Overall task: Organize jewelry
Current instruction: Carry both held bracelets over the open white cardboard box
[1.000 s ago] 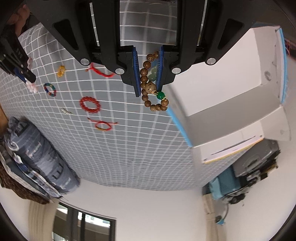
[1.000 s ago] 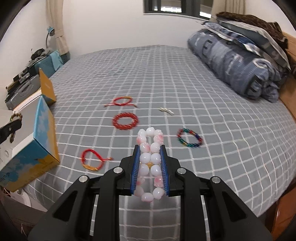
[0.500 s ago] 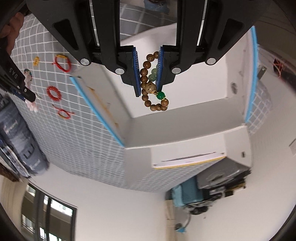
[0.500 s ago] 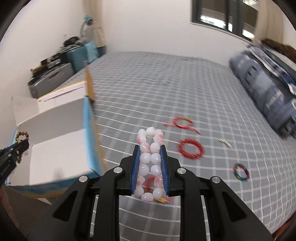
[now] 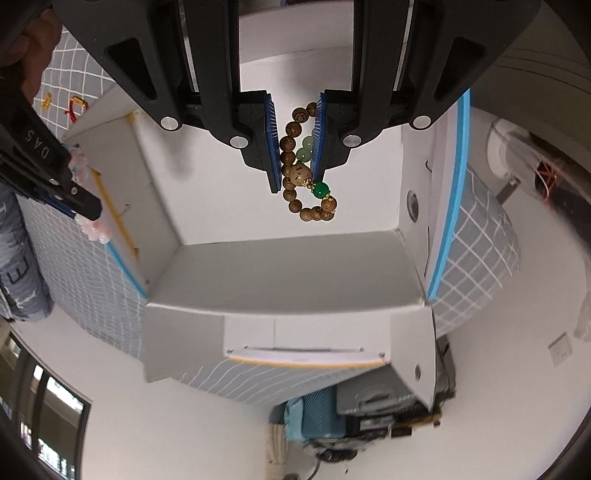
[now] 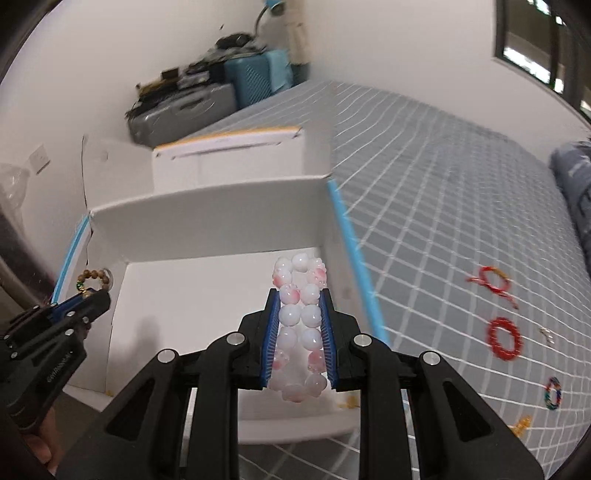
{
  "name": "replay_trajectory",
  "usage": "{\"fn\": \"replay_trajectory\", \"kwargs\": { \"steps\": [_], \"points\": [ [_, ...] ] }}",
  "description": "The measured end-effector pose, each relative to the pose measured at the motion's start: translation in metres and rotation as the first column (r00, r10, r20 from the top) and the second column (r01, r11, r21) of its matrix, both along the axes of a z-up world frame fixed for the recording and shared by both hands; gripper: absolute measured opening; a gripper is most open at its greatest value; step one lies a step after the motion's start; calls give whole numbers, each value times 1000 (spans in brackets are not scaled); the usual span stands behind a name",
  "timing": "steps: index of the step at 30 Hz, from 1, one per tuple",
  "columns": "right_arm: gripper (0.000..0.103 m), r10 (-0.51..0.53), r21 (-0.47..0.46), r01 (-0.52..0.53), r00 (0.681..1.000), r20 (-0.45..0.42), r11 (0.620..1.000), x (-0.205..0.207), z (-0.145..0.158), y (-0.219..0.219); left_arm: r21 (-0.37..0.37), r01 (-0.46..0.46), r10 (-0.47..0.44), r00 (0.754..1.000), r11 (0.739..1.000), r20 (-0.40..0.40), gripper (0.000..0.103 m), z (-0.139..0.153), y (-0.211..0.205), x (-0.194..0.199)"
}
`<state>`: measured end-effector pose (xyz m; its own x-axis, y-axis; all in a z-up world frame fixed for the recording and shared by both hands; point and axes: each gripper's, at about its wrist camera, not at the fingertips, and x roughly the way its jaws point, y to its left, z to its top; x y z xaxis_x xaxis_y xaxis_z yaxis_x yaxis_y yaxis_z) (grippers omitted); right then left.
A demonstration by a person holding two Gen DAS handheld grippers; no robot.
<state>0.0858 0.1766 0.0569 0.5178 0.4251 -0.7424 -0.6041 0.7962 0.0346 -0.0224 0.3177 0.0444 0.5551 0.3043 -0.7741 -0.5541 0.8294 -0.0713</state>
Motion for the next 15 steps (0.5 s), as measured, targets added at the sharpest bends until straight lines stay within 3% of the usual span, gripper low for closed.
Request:
{"fn": "replay_trajectory", "kwargs": {
  "steps": [9, 15],
  "points": [
    [20, 39, -123, -55, 991, -128, 991, 25, -35, 53, -79, -27, 19, 995, 997, -101, 16, -24, 21, 21],
    [20, 23, -182, -64, 975, -221, 981, 42, -57, 63, -82, -42, 30, 988, 996, -149, 16, -33, 28, 27]
  ]
}}
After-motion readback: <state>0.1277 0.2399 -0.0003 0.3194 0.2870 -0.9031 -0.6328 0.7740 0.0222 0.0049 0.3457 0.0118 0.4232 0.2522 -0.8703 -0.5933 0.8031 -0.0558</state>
